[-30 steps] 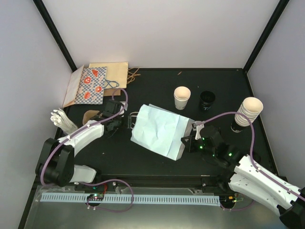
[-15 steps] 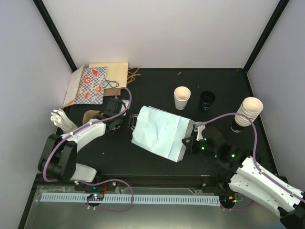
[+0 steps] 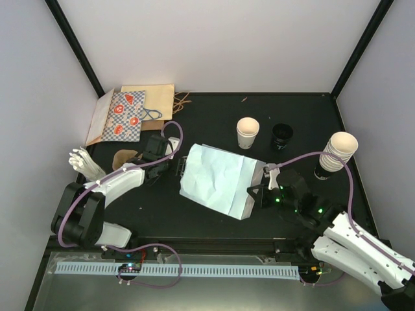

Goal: Pack the takeout coffee

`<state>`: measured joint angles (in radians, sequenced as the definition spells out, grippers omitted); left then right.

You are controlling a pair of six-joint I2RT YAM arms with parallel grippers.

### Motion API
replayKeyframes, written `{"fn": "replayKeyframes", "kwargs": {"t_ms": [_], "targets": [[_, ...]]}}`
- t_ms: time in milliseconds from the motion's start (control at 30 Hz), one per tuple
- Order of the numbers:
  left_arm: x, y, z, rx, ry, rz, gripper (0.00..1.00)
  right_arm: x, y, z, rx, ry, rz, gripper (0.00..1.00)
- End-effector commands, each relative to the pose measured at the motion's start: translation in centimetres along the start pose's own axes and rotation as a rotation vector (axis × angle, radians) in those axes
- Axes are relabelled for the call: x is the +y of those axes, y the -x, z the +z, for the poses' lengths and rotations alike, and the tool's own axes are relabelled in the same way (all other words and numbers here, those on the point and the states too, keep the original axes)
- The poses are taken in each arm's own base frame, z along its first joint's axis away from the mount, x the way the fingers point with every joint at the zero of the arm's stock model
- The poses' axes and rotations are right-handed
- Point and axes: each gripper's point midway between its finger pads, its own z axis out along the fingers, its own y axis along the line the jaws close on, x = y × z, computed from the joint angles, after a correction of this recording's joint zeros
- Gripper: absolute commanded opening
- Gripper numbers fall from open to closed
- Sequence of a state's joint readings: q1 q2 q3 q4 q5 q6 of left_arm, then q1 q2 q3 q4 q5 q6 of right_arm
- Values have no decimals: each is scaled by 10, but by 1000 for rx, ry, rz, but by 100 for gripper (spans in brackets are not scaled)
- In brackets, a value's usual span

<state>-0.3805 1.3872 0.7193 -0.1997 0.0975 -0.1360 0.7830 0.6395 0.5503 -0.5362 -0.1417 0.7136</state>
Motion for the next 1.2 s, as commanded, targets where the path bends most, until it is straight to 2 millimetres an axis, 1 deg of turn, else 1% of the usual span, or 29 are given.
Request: {"fn": "replayKeyframes", "kwargs": {"t_ms": [0,133,300,433,467,567,967,1167], "targets": [[-7,10,0,-34,-28,31,73,14,8,-10,-14,43,-2,1],[-2,13,-2,-50,3,19,72,15,8,-11,-16,49,0,1],[6,22,-11,-101,53,-11,67,18,10,-15,-16,55,2,1],[14,28,-27,-159,106,-48,62,15,11,-18,-26,38,0,1],[17,31,-34,-180,121,-56,62,14,11,-18,-26,34,0,1],[29,31,-46,-203,190,-85,60,11,10,-18,-25,19,0,1],[60,35,-87,-263,337,-200,58,0,6,-21,-36,-24,9,1],[74,36,-103,-296,374,-248,58,-5,5,-22,-44,-40,19,1]]}}
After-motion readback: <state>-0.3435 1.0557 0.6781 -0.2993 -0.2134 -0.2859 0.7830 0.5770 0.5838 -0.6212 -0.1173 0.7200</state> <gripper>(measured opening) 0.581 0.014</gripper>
